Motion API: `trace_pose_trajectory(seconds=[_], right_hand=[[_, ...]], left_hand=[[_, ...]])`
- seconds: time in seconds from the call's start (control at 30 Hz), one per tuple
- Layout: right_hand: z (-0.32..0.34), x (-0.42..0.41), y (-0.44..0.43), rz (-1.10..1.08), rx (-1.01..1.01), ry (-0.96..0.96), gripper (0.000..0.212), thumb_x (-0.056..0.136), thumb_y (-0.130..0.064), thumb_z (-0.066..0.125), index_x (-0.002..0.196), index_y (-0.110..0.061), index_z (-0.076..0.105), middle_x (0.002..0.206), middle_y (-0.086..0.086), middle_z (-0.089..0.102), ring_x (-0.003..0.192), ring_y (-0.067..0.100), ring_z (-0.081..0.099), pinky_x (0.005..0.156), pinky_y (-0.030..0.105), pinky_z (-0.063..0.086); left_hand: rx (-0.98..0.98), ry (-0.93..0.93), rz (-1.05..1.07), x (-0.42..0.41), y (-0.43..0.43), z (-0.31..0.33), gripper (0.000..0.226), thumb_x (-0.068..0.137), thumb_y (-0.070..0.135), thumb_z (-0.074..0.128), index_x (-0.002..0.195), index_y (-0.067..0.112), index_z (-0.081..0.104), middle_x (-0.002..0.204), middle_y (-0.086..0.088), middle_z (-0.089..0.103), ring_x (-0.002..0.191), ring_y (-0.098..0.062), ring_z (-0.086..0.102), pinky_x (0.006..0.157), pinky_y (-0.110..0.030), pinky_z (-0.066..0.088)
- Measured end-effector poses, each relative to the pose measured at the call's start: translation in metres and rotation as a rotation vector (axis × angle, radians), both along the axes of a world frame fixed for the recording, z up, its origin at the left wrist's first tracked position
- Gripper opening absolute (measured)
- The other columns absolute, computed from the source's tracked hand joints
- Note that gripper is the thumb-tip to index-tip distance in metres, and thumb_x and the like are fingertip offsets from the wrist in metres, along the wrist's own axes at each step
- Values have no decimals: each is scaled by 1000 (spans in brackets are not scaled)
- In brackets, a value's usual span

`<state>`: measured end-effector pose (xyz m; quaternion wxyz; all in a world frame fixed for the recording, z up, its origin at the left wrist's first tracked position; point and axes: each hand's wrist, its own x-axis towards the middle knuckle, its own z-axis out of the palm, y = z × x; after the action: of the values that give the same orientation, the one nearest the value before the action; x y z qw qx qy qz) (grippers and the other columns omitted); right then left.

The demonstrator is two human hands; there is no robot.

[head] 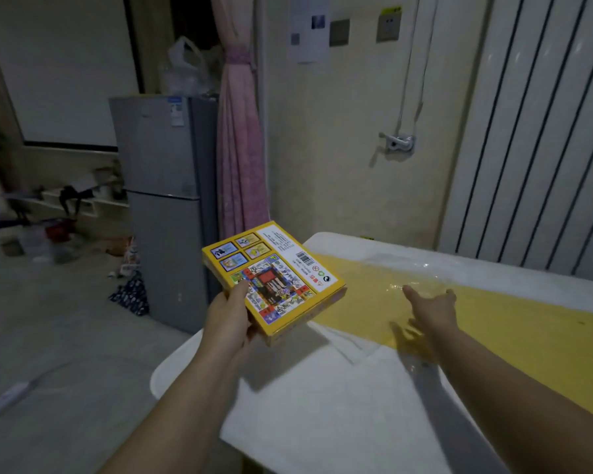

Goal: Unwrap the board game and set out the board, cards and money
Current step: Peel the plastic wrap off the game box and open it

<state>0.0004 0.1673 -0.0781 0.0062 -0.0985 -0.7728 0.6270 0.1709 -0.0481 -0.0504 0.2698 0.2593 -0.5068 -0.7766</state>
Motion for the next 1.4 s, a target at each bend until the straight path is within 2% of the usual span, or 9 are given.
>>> trace_pose_trajectory(seconds=[0.17,0.27,0.43,0.6,0.77,0.93,1.2,1.3,1.4], right_hand=[[-19,48,-16,473,693,224,95,67,-66,69,146,-33,29,158,10,7,143,29,20,112,47,27],[-31,54,-30,702,1152,247,78,75,-75,51,140,-35,36,158,4,12,143,30,17,110,54,17],[-38,0,-34,860,1186,335,47,98,-45,36,142,-29,36,142,4,38,134,28,31,108,46,29],[-45,-42,-36,875,1193,430,43,100,-36,34,142,-29,38,152,3,31,139,27,29,110,45,29],[-18,-11,-16,659,582,454,38,100,-29,42,136,-19,48,138,0,50,125,18,46,104,31,35],[19,48,35,584,-375,-157,37,92,-46,48,103,-13,61,92,8,68,88,27,63,78,39,51],[38,101,121,518,-422,-84,27,87,-17,63,113,-11,58,102,11,73,89,26,69,79,35,55],[42,112,160,406,-327,-35,19,91,-15,58,108,-7,58,92,12,73,76,24,67,71,30,56],[39,122,195,380,-273,-66,18,92,-14,56,107,-5,60,87,13,71,72,23,62,64,28,53]], left_hand=[[23,-11,-30,-9,8,-8,13,97,23,50,93,15,59,78,-5,69,66,-18,66,70,-35,53],[26,-17,-51,-14,10,-11,13,97,23,50,97,15,59,80,-5,70,69,-19,67,74,-38,53],[18,-19,-58,-18,9,-14,14,97,24,50,99,14,59,82,-7,70,72,-21,66,75,-38,52],[4,-22,-64,-25,10,-14,14,98,24,49,93,15,59,77,-6,70,70,-20,66,70,-36,52],[-39,-44,-114,-31,21,-13,15,98,24,49,100,15,61,81,-6,72,73,-20,68,72,-38,53],[28,-34,-230,-36,57,-13,18,97,23,52,106,12,62,94,-9,72,92,-24,67,93,-45,50],[112,15,-482,-37,152,-7,29,94,19,56,121,9,56,104,-9,72,90,-20,69,77,-38,55],[-272,-107,-449,-36,171,-8,88,77,38,74,146,19,23,138,-4,52,123,-19,51,100,-40,43],[-846,-228,-421,-25,194,0,124,65,51,80,150,30,-7,156,-4,-8,145,-24,4,118,-39,12]])
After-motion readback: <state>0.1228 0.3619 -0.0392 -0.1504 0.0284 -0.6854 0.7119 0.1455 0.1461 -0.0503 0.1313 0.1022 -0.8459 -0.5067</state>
